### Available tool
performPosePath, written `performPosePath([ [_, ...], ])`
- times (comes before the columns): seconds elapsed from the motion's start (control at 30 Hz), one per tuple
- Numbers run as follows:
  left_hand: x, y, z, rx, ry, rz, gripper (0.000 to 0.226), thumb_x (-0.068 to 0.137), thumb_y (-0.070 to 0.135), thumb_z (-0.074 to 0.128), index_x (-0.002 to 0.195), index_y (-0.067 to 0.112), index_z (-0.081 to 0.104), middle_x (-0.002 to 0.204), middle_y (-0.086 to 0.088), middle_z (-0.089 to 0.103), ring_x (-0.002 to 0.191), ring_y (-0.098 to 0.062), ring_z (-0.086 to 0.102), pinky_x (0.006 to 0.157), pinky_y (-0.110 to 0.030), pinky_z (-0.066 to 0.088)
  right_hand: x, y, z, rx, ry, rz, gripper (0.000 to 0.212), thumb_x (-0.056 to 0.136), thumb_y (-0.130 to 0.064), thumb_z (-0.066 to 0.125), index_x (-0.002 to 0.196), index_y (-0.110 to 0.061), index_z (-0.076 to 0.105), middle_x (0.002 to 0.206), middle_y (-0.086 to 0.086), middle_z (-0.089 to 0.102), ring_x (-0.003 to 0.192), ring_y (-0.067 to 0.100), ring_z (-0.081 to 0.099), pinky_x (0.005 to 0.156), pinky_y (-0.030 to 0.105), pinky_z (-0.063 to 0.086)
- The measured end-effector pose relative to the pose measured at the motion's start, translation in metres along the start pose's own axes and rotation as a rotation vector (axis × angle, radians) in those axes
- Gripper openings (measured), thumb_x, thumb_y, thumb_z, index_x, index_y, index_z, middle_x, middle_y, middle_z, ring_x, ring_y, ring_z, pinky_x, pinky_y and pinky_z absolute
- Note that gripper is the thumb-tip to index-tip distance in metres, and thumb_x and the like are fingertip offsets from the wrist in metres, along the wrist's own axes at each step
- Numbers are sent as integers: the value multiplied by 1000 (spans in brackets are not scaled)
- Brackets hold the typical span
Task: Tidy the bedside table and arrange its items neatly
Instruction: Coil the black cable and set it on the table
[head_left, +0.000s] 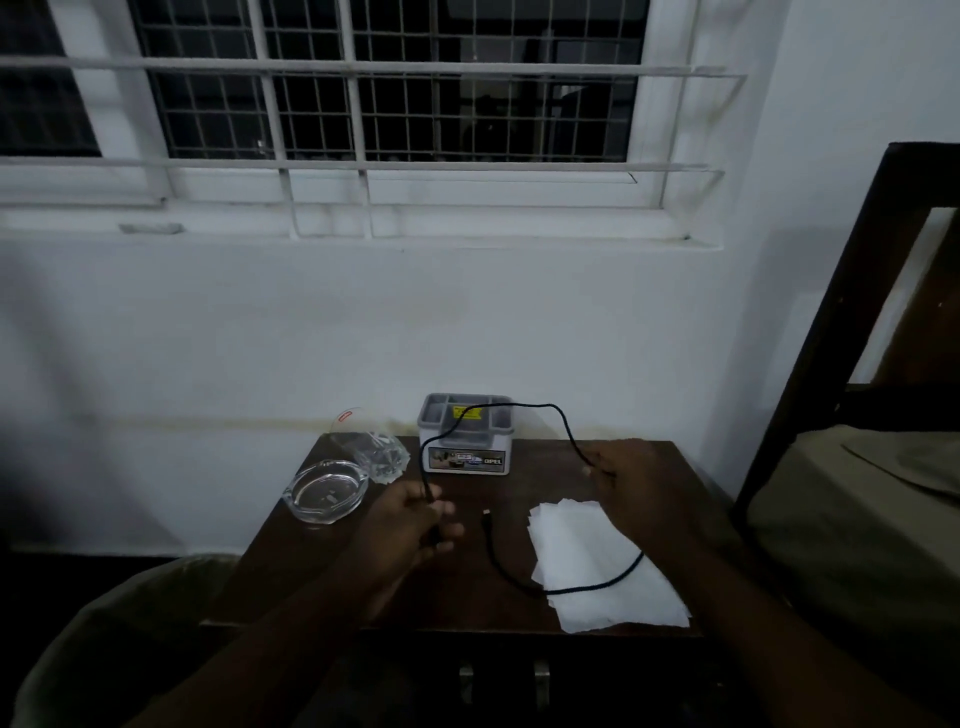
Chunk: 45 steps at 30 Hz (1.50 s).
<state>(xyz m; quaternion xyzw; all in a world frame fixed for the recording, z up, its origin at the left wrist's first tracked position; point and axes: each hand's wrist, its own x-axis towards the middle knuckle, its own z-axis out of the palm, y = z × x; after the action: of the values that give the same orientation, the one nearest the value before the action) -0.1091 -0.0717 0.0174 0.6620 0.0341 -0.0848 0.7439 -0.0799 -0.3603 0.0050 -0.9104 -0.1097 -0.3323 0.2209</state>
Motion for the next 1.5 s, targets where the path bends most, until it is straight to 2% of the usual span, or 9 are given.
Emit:
performPosePath([
  [0.2,-13,1,6,36,-173,131,16,90,-3,53,94,11,60,84,-7,69,70,-21,62,64,-35,48,7,-43,22,-116,15,-33,64,78,-26,75,136,-14,52,134,7,57,122,26,54,100,42,48],
  [0.4,-21,11,25,-20,-353,208,21,81,25,44,83,14,62,60,-4,53,50,-12,37,49,-28,27,9,-93,33,202,-170,-257,70,86,-30,52,149,-39,22,156,-3,34,146,23,28,117,43,28],
  [0.53,-24,13,28,-181,-474,205,24,92,28,45,89,12,63,62,-4,44,53,-14,37,51,-29,27,6,-96,36,419,-177,-229,51,89,-30,46,139,-33,45,135,-5,57,128,18,51,104,46,43],
  [0.67,-21,27,27,-461,-412,229,20,96,23,43,92,9,58,72,-5,53,62,-18,51,56,-30,40,0,-108,32,453,-292,-156,28,88,-35,42,112,-38,57,91,-23,64,87,2,63,81,29,52],
  [0.83,3,40,18,-582,-154,342,23,102,17,37,95,9,56,84,-7,69,81,-21,68,74,-29,57,-8,-111,37,285,-369,-279,40,94,-21,42,130,-29,58,129,-2,65,116,8,58,98,14,39],
  [1.03,26,28,8,-342,91,523,20,102,11,40,99,9,60,104,-7,73,108,-22,66,94,-33,51,-2,-108,32,281,-422,-183,19,97,-36,46,103,-27,62,97,-11,64,90,7,57,83,31,47],
  [1.2,24,27,-6,325,319,848,19,100,9,46,99,16,64,95,5,69,92,3,64,76,-11,47,2,-104,34,273,-396,-196,27,98,-40,39,106,-26,61,101,-9,61,93,7,55,85,34,47],
  [1.37,29,12,-19,831,51,857,25,98,31,41,107,22,62,101,7,68,94,-1,60,82,-20,47,8,-101,32,230,-281,-205,35,99,-41,34,111,-23,61,103,-4,57,94,10,54,82,35,48],
  [1.5,24,7,-18,876,-100,833,26,100,38,35,106,28,59,97,11,67,94,-7,63,81,-33,49,12,-107,28,248,-167,-215,24,100,-30,42,108,-22,63,103,-4,58,95,10,57,81,31,49],
])
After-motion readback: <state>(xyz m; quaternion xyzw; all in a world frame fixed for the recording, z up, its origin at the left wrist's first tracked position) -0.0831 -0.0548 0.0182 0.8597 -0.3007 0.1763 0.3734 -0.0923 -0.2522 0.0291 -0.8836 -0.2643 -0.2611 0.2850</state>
